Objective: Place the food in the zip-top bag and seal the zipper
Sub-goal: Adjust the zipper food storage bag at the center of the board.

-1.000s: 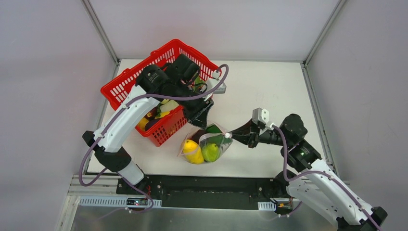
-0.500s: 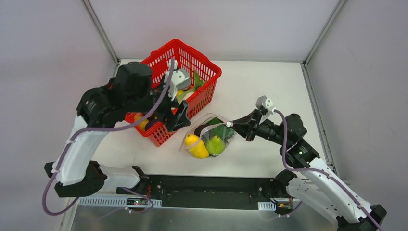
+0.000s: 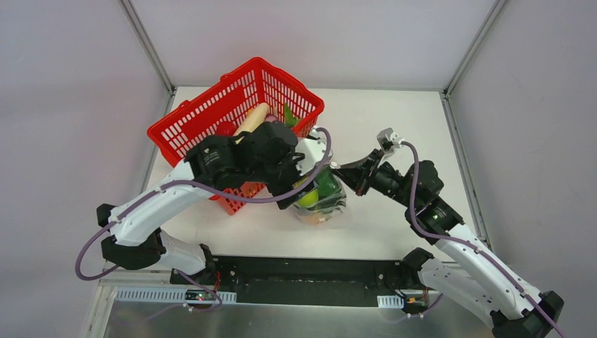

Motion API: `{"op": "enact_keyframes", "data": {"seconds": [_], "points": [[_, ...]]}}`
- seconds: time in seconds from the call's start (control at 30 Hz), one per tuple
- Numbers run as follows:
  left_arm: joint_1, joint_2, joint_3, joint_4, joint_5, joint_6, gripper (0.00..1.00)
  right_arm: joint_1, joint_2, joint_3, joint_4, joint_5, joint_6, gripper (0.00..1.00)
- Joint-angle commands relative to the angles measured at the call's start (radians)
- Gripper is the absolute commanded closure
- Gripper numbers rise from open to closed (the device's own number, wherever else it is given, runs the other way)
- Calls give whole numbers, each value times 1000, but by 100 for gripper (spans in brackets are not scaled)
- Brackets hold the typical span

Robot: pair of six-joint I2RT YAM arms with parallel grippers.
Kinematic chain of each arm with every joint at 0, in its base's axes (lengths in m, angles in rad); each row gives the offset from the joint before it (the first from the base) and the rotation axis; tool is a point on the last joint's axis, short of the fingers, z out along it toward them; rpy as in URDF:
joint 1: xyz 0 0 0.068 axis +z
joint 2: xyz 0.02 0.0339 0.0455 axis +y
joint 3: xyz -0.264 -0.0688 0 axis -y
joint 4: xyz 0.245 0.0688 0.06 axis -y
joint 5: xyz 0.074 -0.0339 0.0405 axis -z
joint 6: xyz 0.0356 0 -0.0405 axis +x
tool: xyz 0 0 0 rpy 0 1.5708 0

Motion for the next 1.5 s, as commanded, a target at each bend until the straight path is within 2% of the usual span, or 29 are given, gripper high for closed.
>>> {"op": "enact_keyframes", "data": {"seconds": [0.0,0.17,0.3,0.37,0.53,0.63,0.8,0.9,1.2,1.47], "points": [[-5,-20,-22,54,-175,8,21,3,-14,54,51,12,23,100],[-5,-97,-125,235,-208,97,15,3,-30,52,45,-20,6,100],[10,-122,-137,257,-183,198,10,3,-44,50,35,-54,-15,100],[45,-127,-139,253,-132,233,9,2,-56,47,31,-80,-31,100],[162,-168,-185,283,97,284,10,3,-92,39,23,-150,-68,100],[192,-188,-240,259,295,397,12,3,-101,43,1,-144,-82,100],[197,-211,-355,299,397,497,13,3,-106,48,-14,-151,-88,100],[196,-210,-401,331,409,511,13,3,-102,44,-24,-161,-94,100],[212,-172,-492,497,309,485,14,3,-101,43,-23,-216,-102,100],[245,-125,-499,489,300,483,15,3,-106,47,-23,-252,-107,100]]}}
